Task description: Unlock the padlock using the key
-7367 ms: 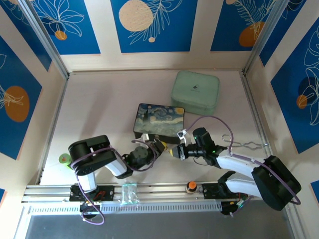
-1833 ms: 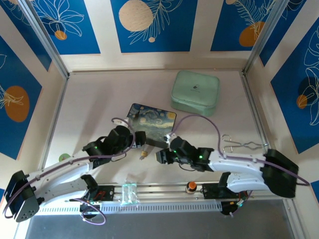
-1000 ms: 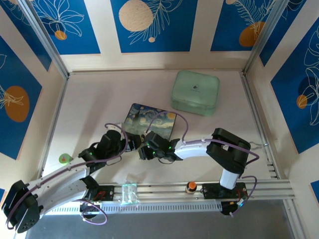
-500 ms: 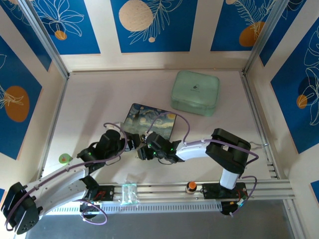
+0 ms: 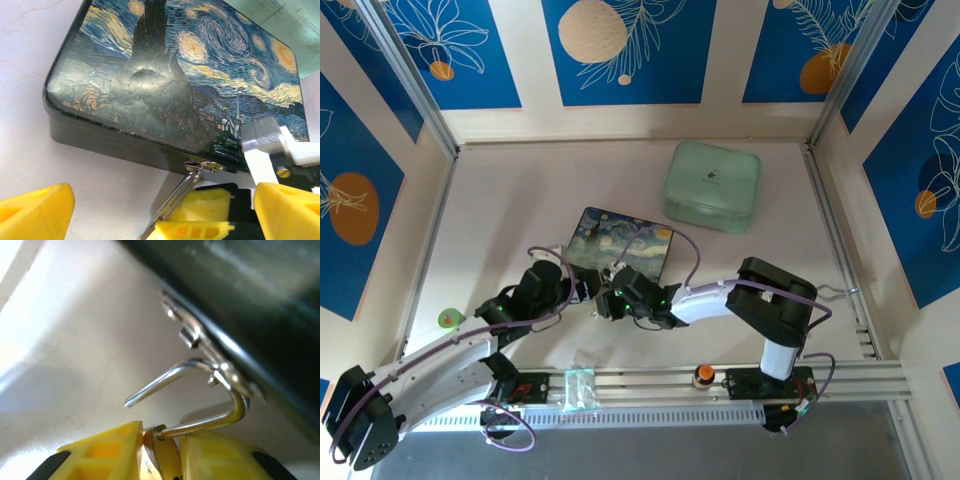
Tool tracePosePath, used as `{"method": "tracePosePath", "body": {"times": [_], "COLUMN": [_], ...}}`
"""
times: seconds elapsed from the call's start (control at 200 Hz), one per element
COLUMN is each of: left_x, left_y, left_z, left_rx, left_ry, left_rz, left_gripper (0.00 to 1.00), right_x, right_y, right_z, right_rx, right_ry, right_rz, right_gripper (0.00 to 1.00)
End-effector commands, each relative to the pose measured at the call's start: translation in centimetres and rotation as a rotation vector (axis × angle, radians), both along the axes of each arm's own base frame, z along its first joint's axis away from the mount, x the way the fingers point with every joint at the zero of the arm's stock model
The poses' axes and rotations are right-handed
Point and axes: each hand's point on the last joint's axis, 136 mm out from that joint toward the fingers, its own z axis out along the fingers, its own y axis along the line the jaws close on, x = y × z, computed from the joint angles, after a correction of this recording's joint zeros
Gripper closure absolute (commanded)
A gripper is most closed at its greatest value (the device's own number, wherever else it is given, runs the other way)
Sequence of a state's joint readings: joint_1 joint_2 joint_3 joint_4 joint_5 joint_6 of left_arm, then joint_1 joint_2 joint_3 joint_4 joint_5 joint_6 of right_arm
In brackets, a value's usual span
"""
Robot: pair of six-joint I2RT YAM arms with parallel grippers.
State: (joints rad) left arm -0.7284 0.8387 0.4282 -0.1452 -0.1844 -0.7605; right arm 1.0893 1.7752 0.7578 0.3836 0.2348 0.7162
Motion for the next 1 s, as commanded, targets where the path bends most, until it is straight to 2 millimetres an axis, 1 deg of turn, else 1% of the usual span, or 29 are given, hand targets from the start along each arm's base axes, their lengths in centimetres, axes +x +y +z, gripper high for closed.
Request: {"method": "tracePosePath", "body": {"times": [0.0,0.07,0.18,0.32,0.44,0.495,0.565,0.64,0.695,0.785,0.865,0.935,0.996], "left_x": [0.9,1.4,2.4,4.4,6.3,7.2,8.3,9.1,9.5,9.9,10.2,10.1,9.9], "left_y": [0.7,0.8,1.2,2.1,3.2,3.7,4.0,3.6,3.3,2.9,1.3,0.5,0.8], "left_z": [1.5,1.9,2.9,4.7,5.1,4.7,3.8,3.0,2.1,0.4,-0.9,-1.3,-1.6], "left_rx": [0.043,0.064,0.117,0.205,0.3,0.333,0.332,0.336,0.355,0.369,0.293,0.261,0.262], "left_ry": [-0.048,-0.064,-0.096,-0.147,-0.181,-0.186,-0.163,-0.156,-0.142,-0.126,-0.137,-0.121,-0.114], "left_rz": [0.018,0.022,0.032,0.06,0.097,0.119,0.13,0.121,0.107,0.089,0.032,0.006,0.021], "left_gripper": [0.08,0.08,0.07,0.04,0.04,0.04,0.03,0.03,0.03,0.03,0.06,0.11,0.12], "right_x": [-2.2,-2.4,-2.3,-2.0,-2.0,-1.8,-1.6,-1.5,-1.5,-1.5,-1.5,-1.6,-1.7], "right_y": [-2.6,-3.0,-3.9,-4.5,-5.1,-5.5,-5.9,-6.1,-6.4,-6.9,-7.2,-7.5,-7.7], "right_z": [-3.1,-3.2,-3.5,-3.6,-3.3,-3.3,-3.5,-3.6,-3.8,-4.0,-4.2,-4.5,-4.7], "right_rx": [-0.055,-0.048,-0.014,0.008,0.045,0.076,0.092,0.095,0.092,0.092,0.091,0.071,0.057], "right_ry": [0.142,0.153,0.176,0.197,0.218,0.234,0.252,0.259,0.262,0.265,0.266,0.272,0.272], "right_rz": [-0.007,-0.017,-0.05,-0.073,-0.1,-0.12,-0.142,-0.156,-0.168,-0.196,-0.212,-0.231,-0.239], "right_gripper": [0.78,0.8,0.87,0.91,0.92,0.92,0.93,0.93,0.93,0.93,0.93,0.93,0.93]}}
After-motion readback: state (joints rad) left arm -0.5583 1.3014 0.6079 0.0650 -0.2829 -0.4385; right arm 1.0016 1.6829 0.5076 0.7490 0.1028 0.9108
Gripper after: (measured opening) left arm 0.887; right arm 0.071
